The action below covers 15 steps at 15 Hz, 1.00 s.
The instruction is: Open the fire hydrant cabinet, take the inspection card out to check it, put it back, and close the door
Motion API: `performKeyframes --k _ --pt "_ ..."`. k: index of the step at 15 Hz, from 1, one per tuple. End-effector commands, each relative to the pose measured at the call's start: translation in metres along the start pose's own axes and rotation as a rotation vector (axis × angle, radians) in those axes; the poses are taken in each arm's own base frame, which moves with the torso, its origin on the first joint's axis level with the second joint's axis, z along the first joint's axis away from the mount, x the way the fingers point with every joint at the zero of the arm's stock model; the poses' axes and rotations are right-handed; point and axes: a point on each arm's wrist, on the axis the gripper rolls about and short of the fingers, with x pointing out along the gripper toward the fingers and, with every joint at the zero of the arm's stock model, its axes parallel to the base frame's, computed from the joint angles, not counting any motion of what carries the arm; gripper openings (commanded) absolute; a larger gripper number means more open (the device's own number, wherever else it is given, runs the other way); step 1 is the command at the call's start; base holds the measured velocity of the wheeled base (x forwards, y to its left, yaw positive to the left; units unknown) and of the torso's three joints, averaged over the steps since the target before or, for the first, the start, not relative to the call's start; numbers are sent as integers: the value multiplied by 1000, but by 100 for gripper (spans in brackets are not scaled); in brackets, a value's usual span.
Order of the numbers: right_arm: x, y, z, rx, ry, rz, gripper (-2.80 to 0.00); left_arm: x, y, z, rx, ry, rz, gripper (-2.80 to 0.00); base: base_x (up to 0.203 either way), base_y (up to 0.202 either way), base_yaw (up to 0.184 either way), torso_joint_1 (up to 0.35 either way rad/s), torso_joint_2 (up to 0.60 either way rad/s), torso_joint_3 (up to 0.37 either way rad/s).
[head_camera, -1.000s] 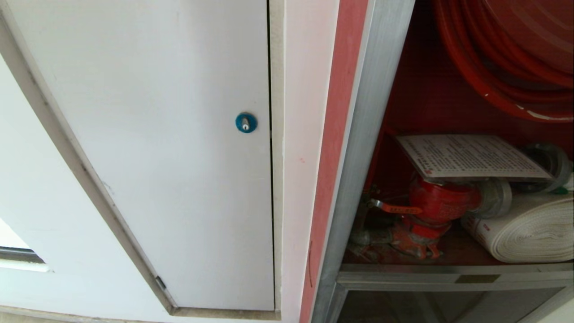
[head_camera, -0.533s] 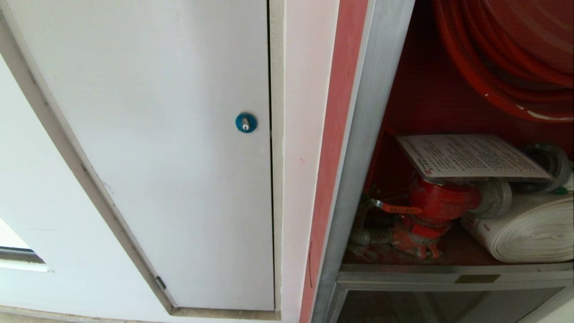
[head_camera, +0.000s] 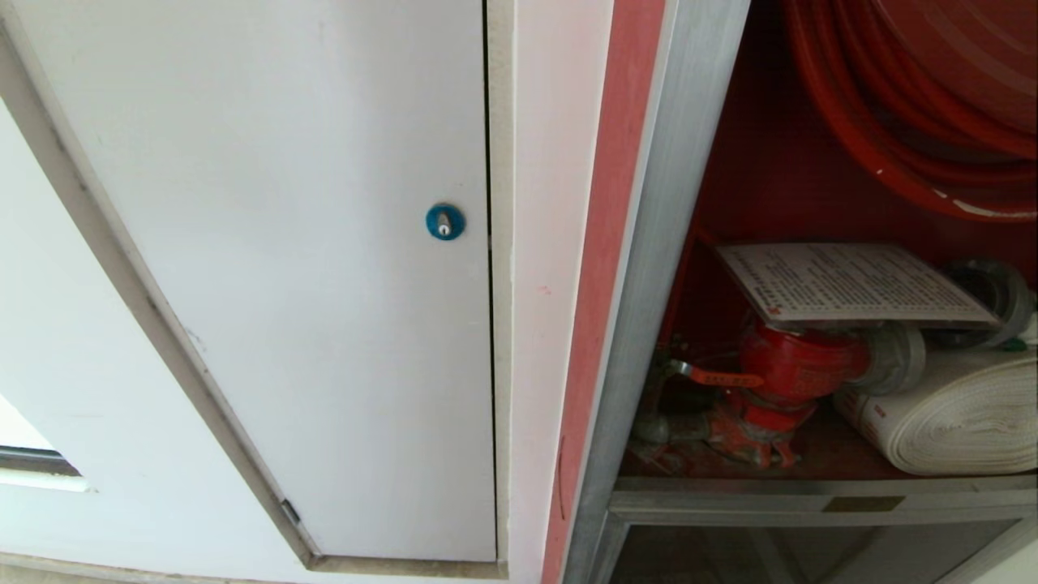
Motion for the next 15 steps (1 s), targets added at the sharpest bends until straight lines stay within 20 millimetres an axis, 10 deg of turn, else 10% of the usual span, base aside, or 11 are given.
performKeyframes --k 1,15 --pt "-6 -10 -5 26 -7 -29 -280 1 0 -4 0 13 1 -280 0 0 0 0 0 0" --pt "-43 -29 -73 195 -51 -73 -280 1 0 -4 0 13 -1 -280 0 0 0 0 0 0"
